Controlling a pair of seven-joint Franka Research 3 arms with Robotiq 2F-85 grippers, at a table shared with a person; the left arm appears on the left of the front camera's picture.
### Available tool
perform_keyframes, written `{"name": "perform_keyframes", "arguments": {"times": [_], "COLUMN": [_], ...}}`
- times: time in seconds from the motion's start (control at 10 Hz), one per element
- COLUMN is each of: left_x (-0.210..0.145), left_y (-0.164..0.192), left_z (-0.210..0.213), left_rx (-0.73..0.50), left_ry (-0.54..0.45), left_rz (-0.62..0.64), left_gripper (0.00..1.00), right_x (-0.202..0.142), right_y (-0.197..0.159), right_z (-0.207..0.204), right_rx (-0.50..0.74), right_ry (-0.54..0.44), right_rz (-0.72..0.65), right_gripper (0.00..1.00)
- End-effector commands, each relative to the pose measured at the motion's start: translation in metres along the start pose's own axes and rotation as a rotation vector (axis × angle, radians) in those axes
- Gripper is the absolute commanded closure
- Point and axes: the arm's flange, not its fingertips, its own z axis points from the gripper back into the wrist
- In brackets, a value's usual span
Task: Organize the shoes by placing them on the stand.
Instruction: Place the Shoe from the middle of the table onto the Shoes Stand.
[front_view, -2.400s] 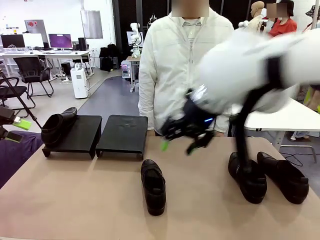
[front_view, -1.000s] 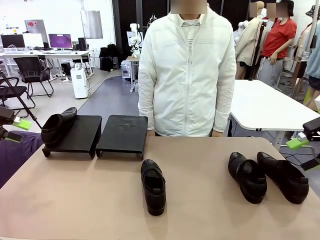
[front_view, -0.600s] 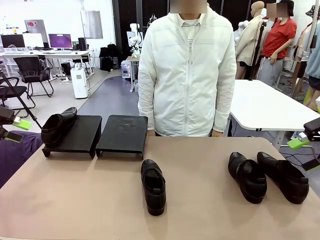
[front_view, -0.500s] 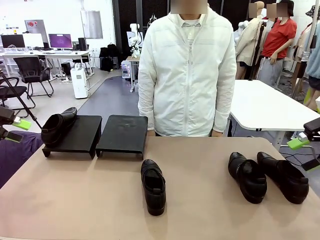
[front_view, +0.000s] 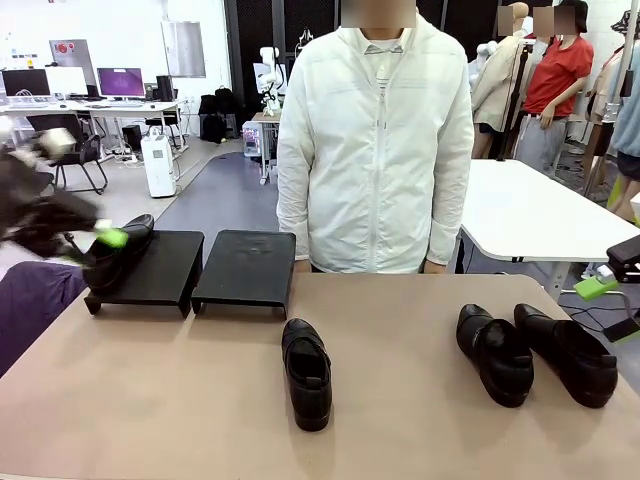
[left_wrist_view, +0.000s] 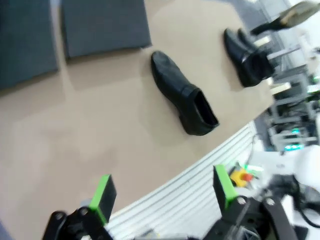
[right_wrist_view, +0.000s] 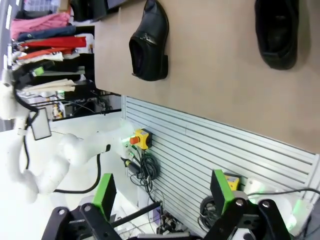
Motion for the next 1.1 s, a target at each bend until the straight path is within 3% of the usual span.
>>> {"name": "perform_keyframes", "arguments": {"times": [0.0, 0.2, 0.4, 0.5, 0.8, 1.0], "left_x": [0.066, 0.062, 0.039, 0.028, 0.028, 0.031], "left_y": [-0.079, -0.105, -0.138, -0.132, -0.132, -0.128], "left_z": [-0.106, -0.199, -0.265, -0.233, -0.233, -0.255], "left_rx": [0.17, 0.095, 0.143, 0.112, 0.112, 0.153], "left_ry": [0.267, 0.354, 0.276, 0.337, 0.337, 0.344], "left_rz": [0.081, 0.071, 0.111, 0.069, 0.069, 0.083], "left_gripper": [0.0, 0.0, 0.0, 0.0, 0.0, 0.0], "right_x": [0.0, 0.0, 0.0, 0.0, 0.0, 0.0], "right_y": [0.002, 0.002, 0.002, 0.002, 0.002, 0.002], "right_z": [0.002, 0.002, 0.002, 0.002, 0.002, 0.002], "right_rx": [0.022, 0.022, 0.022, 0.022, 0.022, 0.022], "right_ry": [-0.003, -0.003, -0.003, -0.003, -0.003, -0.003], "right_rz": [-0.006, -0.006, -0.006, -0.006, -0.006, -0.006], "right_gripper": [0.0, 0.0, 0.0, 0.0, 0.0, 0.0]}}
